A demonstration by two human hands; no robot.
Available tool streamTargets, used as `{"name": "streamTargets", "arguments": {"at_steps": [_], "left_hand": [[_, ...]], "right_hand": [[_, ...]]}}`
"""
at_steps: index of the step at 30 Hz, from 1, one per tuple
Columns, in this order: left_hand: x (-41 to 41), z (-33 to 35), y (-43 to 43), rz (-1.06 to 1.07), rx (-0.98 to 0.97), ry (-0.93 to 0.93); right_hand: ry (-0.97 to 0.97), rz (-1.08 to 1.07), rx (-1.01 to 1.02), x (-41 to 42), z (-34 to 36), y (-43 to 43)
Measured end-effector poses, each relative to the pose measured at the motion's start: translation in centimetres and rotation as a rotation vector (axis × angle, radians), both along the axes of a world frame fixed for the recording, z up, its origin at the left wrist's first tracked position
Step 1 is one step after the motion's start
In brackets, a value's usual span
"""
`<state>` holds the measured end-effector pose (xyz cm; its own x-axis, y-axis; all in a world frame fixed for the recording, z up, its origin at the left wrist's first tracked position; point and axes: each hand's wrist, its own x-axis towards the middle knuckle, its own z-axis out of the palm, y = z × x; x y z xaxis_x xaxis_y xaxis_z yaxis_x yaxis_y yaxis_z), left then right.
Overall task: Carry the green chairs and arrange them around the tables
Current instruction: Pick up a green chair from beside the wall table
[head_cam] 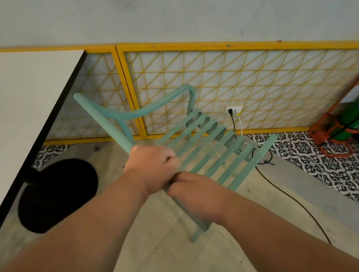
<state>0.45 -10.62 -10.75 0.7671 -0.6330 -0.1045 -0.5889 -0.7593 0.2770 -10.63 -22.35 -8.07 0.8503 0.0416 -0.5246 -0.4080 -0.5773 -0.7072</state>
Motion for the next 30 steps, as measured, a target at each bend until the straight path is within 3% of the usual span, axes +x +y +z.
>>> {"name": "streamTargets", "arguments": {"at_steps": [2, 6, 9, 14, 25, 30], "left_hand": [[3.4, -0.4, 1.9, 0.010, -0.128, 0.000], [9.3, -0.6, 5.8, -0.045, 0.160, -0.172], [10.9, 0.1, 5.6, -0.170, 0.357, -0.203], [14.2, 1.2, 6.1, -0.142, 0.530, -0.230], [13.2, 0.5, 6.2, -0.078, 0.408, -0.321], [12.4, 0.3, 6.1, -0.069, 0.465, -0.374]], "right_hand": [[-0.070, -0.027, -0.019, 1.0, 0.0, 2.2], [-0.184, -0.032, -0.296, 1.7, -1.5, 4.9], [-0.176, -0.038, -0.327, 2.0, -1.8, 4.9], [-0.142, -0.111, -0.320, 1.9, -2.0, 4.8], [-0.178, -0.118, -0.366, 1.7, -1.8, 5.1], [-0.212, -0.095, -0.425, 1.1, -1.6, 5.1]]}}
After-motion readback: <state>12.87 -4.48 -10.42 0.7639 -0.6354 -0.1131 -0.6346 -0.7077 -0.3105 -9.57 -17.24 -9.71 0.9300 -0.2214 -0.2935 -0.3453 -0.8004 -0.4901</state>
